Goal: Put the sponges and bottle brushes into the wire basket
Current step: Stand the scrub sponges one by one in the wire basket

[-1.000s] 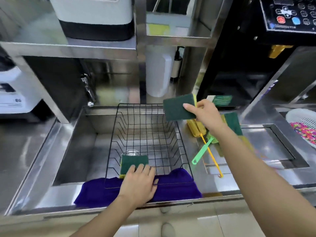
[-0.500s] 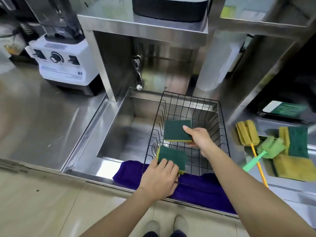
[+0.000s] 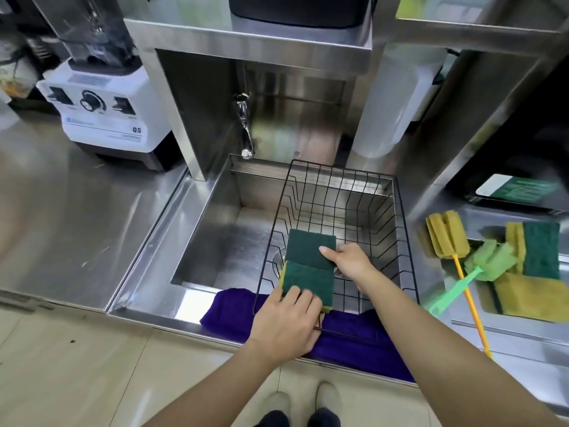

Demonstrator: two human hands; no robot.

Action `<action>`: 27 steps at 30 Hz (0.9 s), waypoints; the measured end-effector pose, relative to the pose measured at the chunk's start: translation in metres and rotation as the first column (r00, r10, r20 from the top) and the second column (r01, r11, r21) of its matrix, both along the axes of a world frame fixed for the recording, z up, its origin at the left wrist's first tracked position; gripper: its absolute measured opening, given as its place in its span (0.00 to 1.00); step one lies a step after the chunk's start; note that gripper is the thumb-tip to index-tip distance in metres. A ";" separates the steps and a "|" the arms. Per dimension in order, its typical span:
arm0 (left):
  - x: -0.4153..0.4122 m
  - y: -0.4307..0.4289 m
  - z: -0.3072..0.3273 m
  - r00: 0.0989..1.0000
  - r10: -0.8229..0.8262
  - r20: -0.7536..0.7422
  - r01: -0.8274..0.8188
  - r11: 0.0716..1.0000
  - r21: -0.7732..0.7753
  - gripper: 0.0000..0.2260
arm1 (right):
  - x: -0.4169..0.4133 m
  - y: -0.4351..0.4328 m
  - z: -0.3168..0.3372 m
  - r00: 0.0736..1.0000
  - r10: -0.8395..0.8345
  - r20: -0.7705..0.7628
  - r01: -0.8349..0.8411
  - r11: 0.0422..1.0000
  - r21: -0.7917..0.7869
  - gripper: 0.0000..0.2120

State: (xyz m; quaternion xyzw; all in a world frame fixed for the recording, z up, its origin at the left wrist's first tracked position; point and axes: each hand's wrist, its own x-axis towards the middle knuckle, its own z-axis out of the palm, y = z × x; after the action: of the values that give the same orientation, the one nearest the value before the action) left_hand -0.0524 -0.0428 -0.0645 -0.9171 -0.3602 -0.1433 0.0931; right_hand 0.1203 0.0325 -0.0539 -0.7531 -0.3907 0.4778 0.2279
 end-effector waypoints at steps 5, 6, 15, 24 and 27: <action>0.003 -0.002 0.003 0.999 -0.043 -0.014 0.043 0.999 -0.020 0.14 | -0.002 -0.005 0.008 0.991 0.108 0.074 -0.109 0.994 0.018 0.16; 0.006 -0.003 0.003 0.998 -0.056 -0.021 0.056 0.998 -0.026 0.14 | 0.000 -0.005 0.010 0.986 0.135 0.094 -0.138 0.990 0.024 0.15; 0.059 -0.020 0.005 0.989 -0.138 -0.061 0.130 0.985 -0.111 0.18 | 0.054 -0.013 0.048 0.988 -0.034 0.151 -0.011 0.957 0.288 0.05; 0.096 -0.036 0.003 0.974 -0.220 -0.048 0.216 0.974 -0.073 0.19 | 0.164 -0.061 0.057 0.715 -0.527 0.459 0.316 0.829 0.461 0.13; 0.100 -0.036 0.002 0.968 -0.244 -0.056 0.240 0.969 -0.060 0.19 | 0.190 -0.090 0.046 0.532 -0.505 0.680 0.332 0.863 0.381 0.22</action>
State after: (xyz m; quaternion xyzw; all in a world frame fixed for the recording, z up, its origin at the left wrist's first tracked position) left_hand 0.0475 -0.0792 -0.0627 -0.9604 -0.2461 -0.1150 0.0621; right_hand 0.3099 -0.0579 -0.0082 -0.9256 -0.3032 0.0044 0.2266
